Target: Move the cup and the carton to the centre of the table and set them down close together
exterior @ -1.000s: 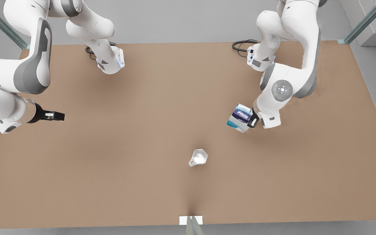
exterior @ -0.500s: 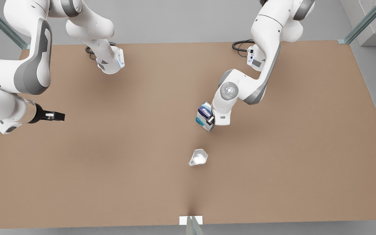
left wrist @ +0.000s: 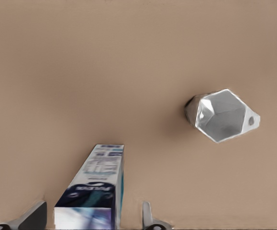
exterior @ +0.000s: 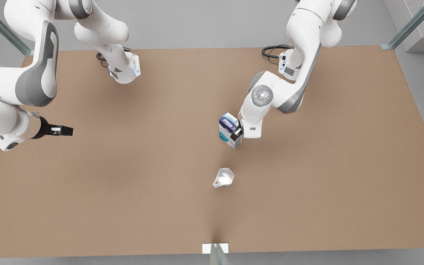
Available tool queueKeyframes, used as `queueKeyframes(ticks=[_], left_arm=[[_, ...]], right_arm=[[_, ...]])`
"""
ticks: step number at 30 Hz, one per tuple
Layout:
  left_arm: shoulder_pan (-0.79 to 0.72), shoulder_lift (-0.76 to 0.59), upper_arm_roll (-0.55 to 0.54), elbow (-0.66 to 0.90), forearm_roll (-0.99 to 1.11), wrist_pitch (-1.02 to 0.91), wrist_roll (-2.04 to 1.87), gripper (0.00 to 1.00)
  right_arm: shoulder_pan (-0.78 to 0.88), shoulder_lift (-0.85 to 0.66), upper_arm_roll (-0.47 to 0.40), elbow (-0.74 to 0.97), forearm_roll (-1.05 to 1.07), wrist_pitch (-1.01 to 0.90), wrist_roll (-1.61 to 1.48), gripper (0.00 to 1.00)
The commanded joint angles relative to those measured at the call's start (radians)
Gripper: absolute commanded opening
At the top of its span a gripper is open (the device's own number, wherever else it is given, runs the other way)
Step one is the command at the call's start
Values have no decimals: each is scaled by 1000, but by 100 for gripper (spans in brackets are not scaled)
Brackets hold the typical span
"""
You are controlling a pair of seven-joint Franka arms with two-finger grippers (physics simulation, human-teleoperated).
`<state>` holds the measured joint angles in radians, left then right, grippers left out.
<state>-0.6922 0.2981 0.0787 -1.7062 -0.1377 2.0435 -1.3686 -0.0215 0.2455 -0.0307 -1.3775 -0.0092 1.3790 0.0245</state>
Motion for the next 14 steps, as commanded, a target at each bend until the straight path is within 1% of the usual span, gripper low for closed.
queueKeyframes(ticks=[1,2,3,4,6,7,9,10,14], left_arm=[[6,-4,4,23,-5,-2,0,100],[17,-34,52,60,-3,-23,16,100],[143,-82,47,77,44,-140,263,100],[261,-105,39,79,83,-264,761,100],[382,-103,39,79,142,-272,1189,100],[428,-106,39,79,141,-284,1241,100],[454,-93,43,80,129,-267,1234,100],[458,-83,46,112,130,-273,1235,100],[459,-119,50,112,141,-328,1229,100]], right_arm=[[2,0,0,5,0,0,0,100],[2,3,0,9,0,-8,0,100],[2,3,0,11,0,-8,0,100],[0,3,0,11,0,-8,0,100],[0,3,0,12,0,-8,0,100],[0,3,0,17,0,-9,0,100],[0,3,0,26,0,-15,0,100],[0,3,0,26,0,-15,0,100],[0,3,0,26,0,-17,0,100]])
